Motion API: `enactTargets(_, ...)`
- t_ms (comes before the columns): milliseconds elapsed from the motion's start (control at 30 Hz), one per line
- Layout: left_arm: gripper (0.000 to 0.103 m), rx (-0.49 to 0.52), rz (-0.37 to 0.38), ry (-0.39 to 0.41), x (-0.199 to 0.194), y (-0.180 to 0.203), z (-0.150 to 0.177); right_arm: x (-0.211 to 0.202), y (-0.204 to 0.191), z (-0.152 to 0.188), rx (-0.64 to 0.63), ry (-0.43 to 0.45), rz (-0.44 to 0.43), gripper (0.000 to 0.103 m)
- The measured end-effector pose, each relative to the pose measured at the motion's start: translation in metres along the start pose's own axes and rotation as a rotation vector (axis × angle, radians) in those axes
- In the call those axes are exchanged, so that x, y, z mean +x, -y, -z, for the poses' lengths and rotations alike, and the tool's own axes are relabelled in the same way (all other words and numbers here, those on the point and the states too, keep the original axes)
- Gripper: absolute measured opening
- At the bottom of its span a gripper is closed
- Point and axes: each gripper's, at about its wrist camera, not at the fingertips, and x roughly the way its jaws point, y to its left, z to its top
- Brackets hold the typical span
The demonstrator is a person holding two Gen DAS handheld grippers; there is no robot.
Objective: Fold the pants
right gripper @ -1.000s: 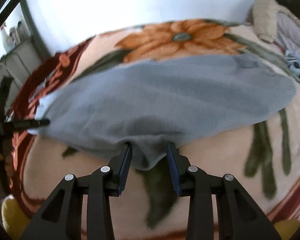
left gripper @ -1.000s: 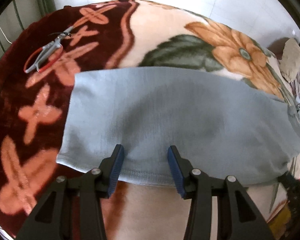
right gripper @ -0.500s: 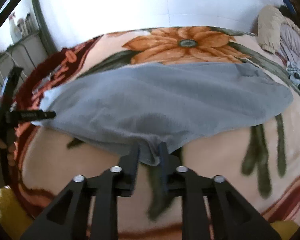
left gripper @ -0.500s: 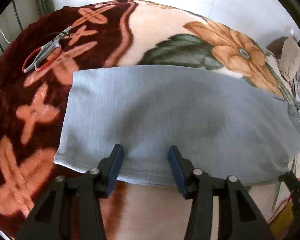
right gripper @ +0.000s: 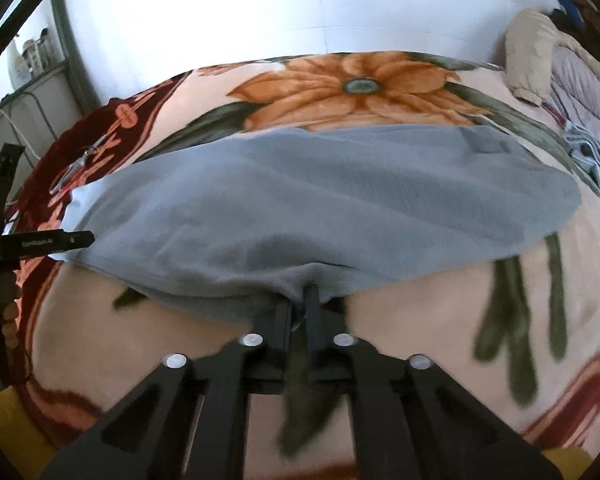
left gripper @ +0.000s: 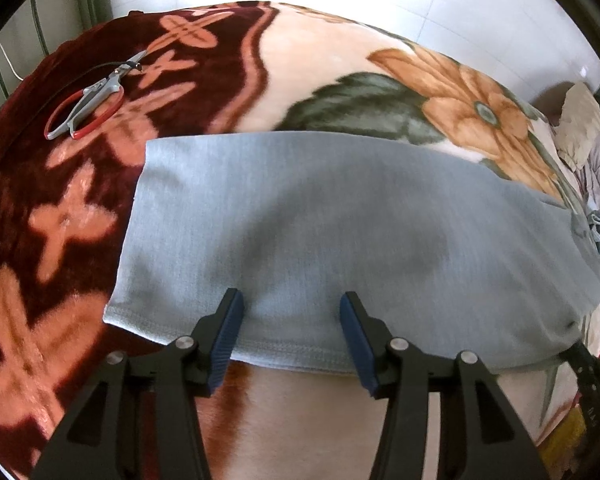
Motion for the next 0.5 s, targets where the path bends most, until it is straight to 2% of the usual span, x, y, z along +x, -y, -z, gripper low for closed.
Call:
enactTargets(133,0.053,-0.007,0.007,0.0,0.001,-0.002,0.0,-0.006,0.005,0.012,-0.009,-0.028,-0.028,0.006)
enactTargets(367,0.053,-0.007,0.0,0.004,0.001,-0.001,0.001,0.008,0.012,0.029,0.011,-0.118,-0.048,0.005)
enactTargets(500,0.053,-0.02,-0.008,0.011,-0.007,0.005,-0.001,-0.013,0.016,0.022,0.011,-0.079,-0.097,0.005)
